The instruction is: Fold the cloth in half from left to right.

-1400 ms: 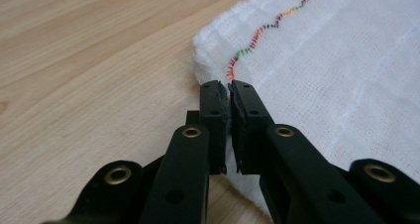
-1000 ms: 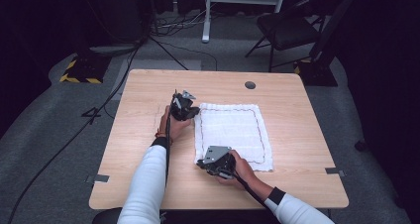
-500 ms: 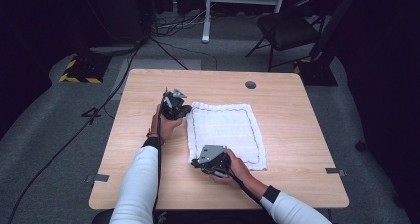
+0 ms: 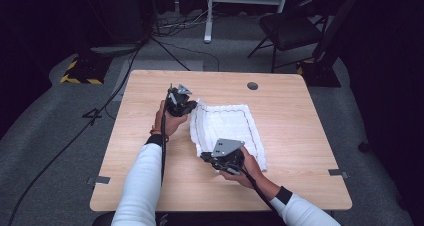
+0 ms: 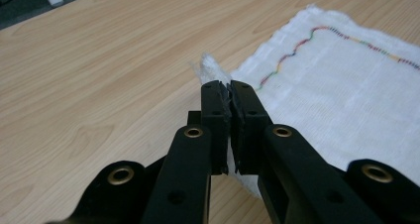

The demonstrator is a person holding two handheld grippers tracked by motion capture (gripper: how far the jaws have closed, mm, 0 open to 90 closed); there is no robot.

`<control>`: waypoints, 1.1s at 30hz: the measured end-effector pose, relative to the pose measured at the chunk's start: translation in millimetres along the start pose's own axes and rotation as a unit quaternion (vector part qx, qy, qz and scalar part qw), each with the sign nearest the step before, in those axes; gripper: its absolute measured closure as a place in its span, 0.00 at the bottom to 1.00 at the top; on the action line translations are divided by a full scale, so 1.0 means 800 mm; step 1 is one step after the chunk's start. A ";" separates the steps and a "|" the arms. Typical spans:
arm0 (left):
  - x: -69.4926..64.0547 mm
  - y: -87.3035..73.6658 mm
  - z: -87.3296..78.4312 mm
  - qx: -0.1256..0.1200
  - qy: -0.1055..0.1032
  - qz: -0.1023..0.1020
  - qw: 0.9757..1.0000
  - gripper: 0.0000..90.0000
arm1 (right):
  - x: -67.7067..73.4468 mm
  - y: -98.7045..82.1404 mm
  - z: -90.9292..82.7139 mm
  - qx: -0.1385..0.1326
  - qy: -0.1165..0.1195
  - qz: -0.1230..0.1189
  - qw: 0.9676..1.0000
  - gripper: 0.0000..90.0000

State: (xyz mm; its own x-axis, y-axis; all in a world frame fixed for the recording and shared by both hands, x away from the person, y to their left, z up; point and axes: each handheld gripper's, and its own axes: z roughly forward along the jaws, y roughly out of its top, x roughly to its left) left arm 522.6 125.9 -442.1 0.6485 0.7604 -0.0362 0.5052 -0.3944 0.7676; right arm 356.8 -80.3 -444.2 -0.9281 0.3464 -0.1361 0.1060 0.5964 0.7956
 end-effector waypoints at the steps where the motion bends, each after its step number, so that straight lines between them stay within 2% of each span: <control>1: -0.004 0.004 0.003 0.001 -0.003 0.001 1.000 0.95 | -0.002 -0.002 -0.004 -0.001 -0.003 0.002 1.000 0.96; 9: -0.042 0.034 0.033 -0.004 -0.017 0.021 1.000 0.95 | -0.017 -0.025 -0.047 -0.004 -0.027 0.013 1.000 0.96; 20: -0.079 0.064 0.060 -0.012 -0.025 0.040 0.999 0.95 | -0.037 -0.061 -0.104 -0.008 -0.063 0.046 0.997 0.96; 28: -0.101 0.079 0.076 -0.012 -0.031 0.059 0.998 0.95 | -0.046 -0.089 -0.134 0.001 -0.087 0.066 0.994 0.96; 33: -0.113 0.084 0.087 -0.014 -0.037 0.060 0.997 0.95 | -0.051 -0.103 -0.146 0.006 -0.098 0.078 0.992 0.96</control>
State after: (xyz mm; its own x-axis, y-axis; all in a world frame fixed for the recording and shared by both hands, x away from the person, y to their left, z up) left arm 537.6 -5.2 -431.7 0.7437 0.6684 0.0108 0.4061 -0.4646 0.7869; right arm 344.5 -228.1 -435.0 -0.8134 0.5682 -0.1247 0.2484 0.5331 0.8088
